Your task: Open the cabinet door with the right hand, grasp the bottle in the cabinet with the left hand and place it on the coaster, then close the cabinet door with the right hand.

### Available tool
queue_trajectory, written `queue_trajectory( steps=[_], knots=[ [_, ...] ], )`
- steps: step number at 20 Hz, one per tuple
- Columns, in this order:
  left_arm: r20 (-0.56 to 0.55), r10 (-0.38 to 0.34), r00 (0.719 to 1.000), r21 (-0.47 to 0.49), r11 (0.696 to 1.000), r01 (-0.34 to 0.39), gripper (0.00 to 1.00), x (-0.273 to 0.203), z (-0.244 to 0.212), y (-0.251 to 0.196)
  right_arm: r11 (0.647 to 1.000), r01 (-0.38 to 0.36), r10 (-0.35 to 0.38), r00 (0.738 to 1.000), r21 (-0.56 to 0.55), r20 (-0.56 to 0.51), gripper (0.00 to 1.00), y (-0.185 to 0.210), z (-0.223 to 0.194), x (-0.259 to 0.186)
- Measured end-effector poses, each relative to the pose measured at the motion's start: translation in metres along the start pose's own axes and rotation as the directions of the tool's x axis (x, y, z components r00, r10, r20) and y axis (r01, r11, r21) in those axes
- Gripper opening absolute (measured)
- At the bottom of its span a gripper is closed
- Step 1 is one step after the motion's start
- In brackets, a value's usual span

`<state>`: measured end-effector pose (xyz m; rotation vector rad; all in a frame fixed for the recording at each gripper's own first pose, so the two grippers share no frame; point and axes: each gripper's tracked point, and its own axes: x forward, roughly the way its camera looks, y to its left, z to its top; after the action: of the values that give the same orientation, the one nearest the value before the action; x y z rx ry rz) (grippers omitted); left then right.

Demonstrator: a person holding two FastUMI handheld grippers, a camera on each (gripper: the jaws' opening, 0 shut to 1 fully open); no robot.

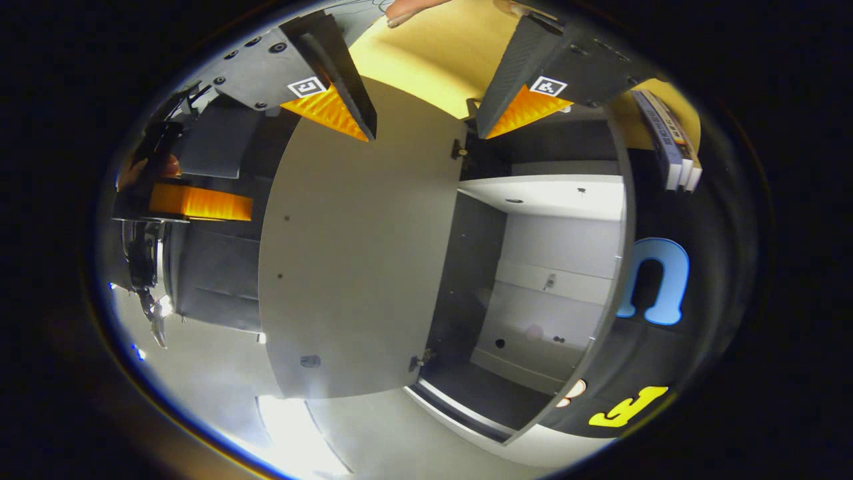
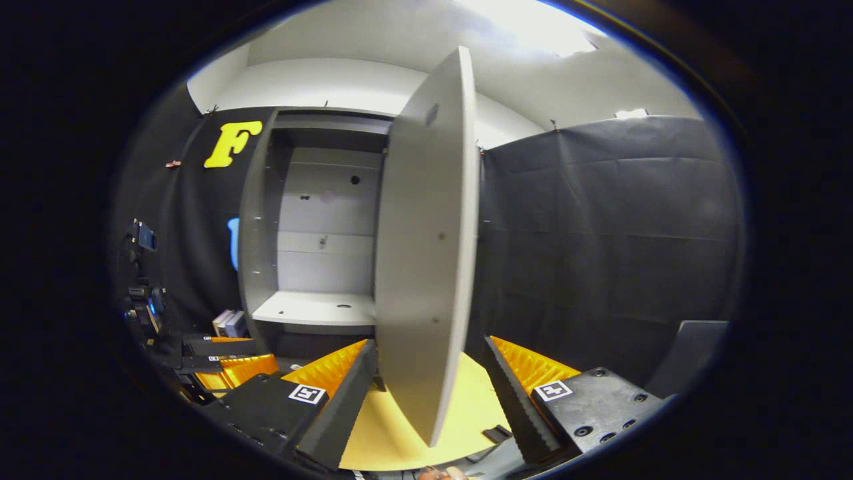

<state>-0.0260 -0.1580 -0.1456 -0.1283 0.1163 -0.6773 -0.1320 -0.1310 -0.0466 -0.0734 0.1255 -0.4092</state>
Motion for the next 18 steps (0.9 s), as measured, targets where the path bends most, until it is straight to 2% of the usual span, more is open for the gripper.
queue_trajectory(
  steps=[4,5,7,8,9,11,12,14,16,17,18],
  knots=[
    [0.007,0.019,1.0,0.027,0.999,-0.019,0.95,0.028,0.002,-0.008,0.999,0.046,-0.045,0.999,-0.015,0.028,0.94,-0.053,0.009,0.025],
    [0.01,0.03,0.999,0.022,0.999,-0.03,0.95,0.032,0.001,-0.008,0.999,0.032,-0.032,0.999,-0.021,0.038,0.98,-0.058,0.012,0.034],
    [0.01,0.066,0.998,0.024,0.998,-0.066,0.95,0.041,0.002,-0.006,1.0,-0.017,0.017,0.998,-0.013,0.059,0.98,-0.06,0.019,0.052],
    [0.01,0.093,0.996,0.036,0.995,-0.094,0.95,0.043,0.003,-0.002,0.999,-0.046,0.046,0.997,-0.003,0.058,0.94,-0.06,0.019,0.06],
    [0.013,0.12,0.993,0.049,0.991,-0.121,0.95,0.044,0.002,0.003,0.996,-0.088,0.087,0.995,0.008,0.053,0.97,-0.056,0.018,0.066],
    [0.02,0.168,0.986,0.064,0.984,-0.169,0.95,0.045,0.002,0.01,0.981,-0.195,0.194,0.98,0.021,0.032,0.91,-0.042,0.013,0.069],
    [0.026,0.19,0.981,0.061,0.98,-0.192,0.95,0.044,0.003,0.011,0.972,-0.232,0.231,0.972,0.025,0.036,0.95,-0.039,0.016,0.073],
    [0.036,0.223,0.974,0.048,0.973,-0.224,0.92,0.043,0.006,0.015,0.958,-0.282,0.282,0.959,0.054,0.022,0.94,-0.036,0.015,0.071],
    [0.035,0.247,0.968,0.049,0.968,-0.248,0.95,0.037,0.007,0.024,0.94,-0.326,0.327,0.945,0.099,0.003,0.94,-0.026,0.014,0.066],
    [0.034,0.263,0.964,0.058,0.963,-0.265,0.95,0.034,0.006,0.031,0.93,-0.349,0.351,0.936,0.112,0.0,0.89,-0.019,0.014,0.063],
    [0.033,0.281,0.959,0.071,0.957,-0.283,0.95,0.03,0.007,0.037,0.92,-0.373,0.375,0.927,0.117,0.0,0.94,-0.008,0.013,0.059]
  ],
)
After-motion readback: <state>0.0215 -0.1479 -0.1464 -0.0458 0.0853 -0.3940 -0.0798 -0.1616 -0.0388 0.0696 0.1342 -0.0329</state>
